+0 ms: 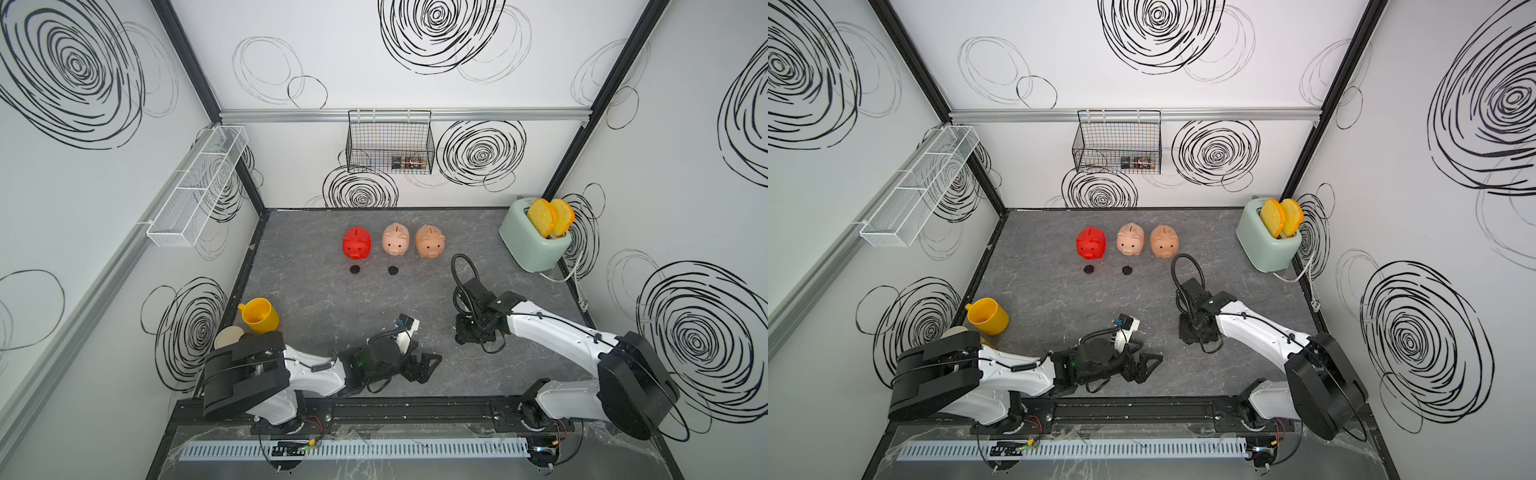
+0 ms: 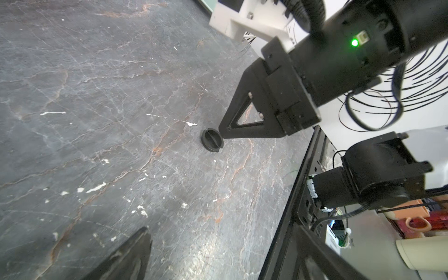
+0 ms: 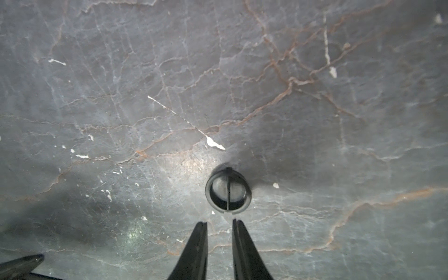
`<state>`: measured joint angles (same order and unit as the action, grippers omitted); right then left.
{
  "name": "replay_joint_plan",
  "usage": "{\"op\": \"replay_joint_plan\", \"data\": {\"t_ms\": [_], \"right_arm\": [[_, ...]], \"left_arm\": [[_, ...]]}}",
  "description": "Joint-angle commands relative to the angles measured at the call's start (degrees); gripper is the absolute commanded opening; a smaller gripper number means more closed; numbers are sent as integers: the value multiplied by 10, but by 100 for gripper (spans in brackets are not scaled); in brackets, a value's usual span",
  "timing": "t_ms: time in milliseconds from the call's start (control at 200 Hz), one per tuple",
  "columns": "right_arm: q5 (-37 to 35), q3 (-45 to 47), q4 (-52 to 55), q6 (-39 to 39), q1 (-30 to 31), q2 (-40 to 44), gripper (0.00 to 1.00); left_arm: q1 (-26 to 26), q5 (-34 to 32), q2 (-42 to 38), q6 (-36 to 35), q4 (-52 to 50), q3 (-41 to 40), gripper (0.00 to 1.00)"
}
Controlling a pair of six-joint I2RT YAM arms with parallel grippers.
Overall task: Open piggy banks
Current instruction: Pick up the lid from the center of the board.
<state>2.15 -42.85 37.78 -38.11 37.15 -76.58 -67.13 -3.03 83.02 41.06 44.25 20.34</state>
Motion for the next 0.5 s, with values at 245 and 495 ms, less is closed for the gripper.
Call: {"op": "replay_joint_plan", "data": {"t_ms": [245, 495], "right_arm": [[-46, -29, 9, -10, 22, -50, 19], [-53, -36, 6, -9, 21, -64, 19]], "left_arm": [[2, 2, 7, 7, 30, 13, 96], [4, 8, 14, 2, 26, 26, 96]]}}
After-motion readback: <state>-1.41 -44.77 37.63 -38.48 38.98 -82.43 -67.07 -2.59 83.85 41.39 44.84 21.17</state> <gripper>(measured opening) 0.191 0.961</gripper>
